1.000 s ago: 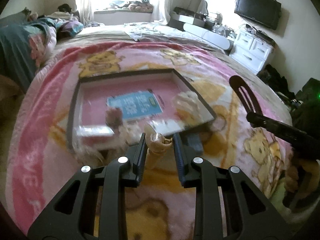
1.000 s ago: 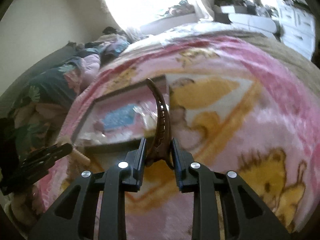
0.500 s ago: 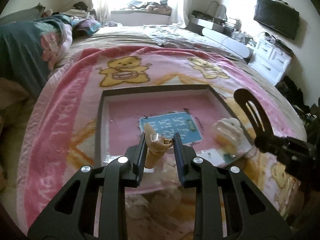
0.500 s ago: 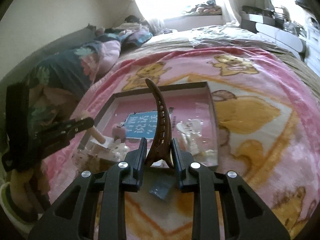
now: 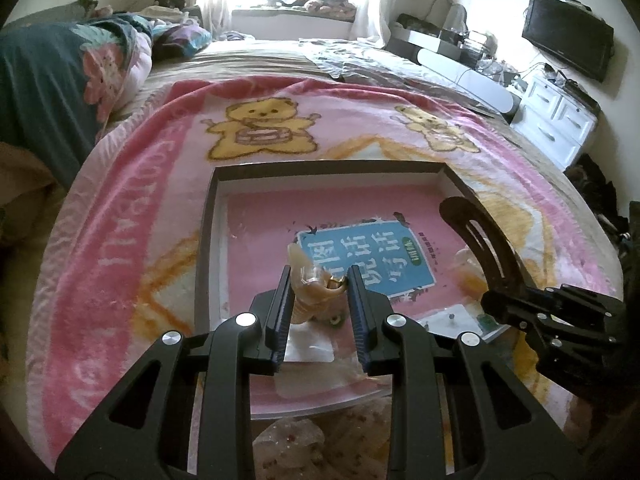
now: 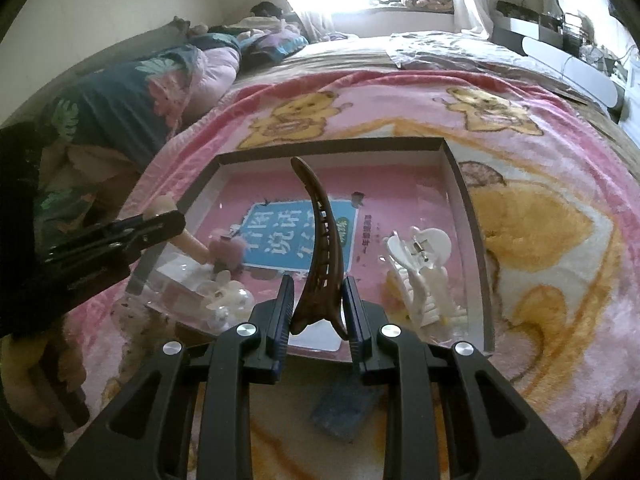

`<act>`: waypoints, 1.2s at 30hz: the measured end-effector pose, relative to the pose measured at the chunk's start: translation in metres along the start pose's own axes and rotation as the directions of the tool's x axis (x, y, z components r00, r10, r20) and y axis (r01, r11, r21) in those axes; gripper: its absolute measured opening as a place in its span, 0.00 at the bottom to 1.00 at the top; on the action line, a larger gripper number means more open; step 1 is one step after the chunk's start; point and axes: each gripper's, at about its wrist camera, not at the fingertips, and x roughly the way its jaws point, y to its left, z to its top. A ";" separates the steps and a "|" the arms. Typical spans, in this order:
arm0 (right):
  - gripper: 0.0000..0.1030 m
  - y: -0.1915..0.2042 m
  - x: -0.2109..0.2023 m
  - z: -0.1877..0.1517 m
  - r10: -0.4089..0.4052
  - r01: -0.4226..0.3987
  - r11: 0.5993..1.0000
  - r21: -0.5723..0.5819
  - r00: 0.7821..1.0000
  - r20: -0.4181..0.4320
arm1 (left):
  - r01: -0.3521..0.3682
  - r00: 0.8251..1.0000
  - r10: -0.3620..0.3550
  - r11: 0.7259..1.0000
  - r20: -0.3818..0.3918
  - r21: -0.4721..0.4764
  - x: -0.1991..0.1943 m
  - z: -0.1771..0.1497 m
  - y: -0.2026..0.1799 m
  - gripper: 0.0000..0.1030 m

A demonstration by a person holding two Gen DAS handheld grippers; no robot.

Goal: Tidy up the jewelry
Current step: 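Carry the hair tie and brown clip into the display box, open both tools, then move both tools back toward the polka-dot bow and blue box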

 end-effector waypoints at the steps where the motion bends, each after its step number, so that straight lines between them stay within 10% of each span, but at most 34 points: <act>1: 0.23 0.000 0.002 -0.001 -0.003 0.003 1.000 0.001 1.000 -0.004 | 0.000 1.000 0.000 1.000 -0.002 0.000 0.001 0.000 0.000 0.18; 13: 0.27 -0.004 -0.016 -0.006 0.004 -0.004 1.000 0.005 1.000 0.029 | -0.013 1.000 0.013 1.000 0.004 0.000 -0.001 -0.001 -0.003 0.19; 36: 0.70 -0.025 -0.091 -0.048 -0.020 0.014 0.998 0.056 0.994 0.105 | -0.037 0.995 0.038 0.999 0.092 -0.014 -0.079 -0.021 -0.017 0.87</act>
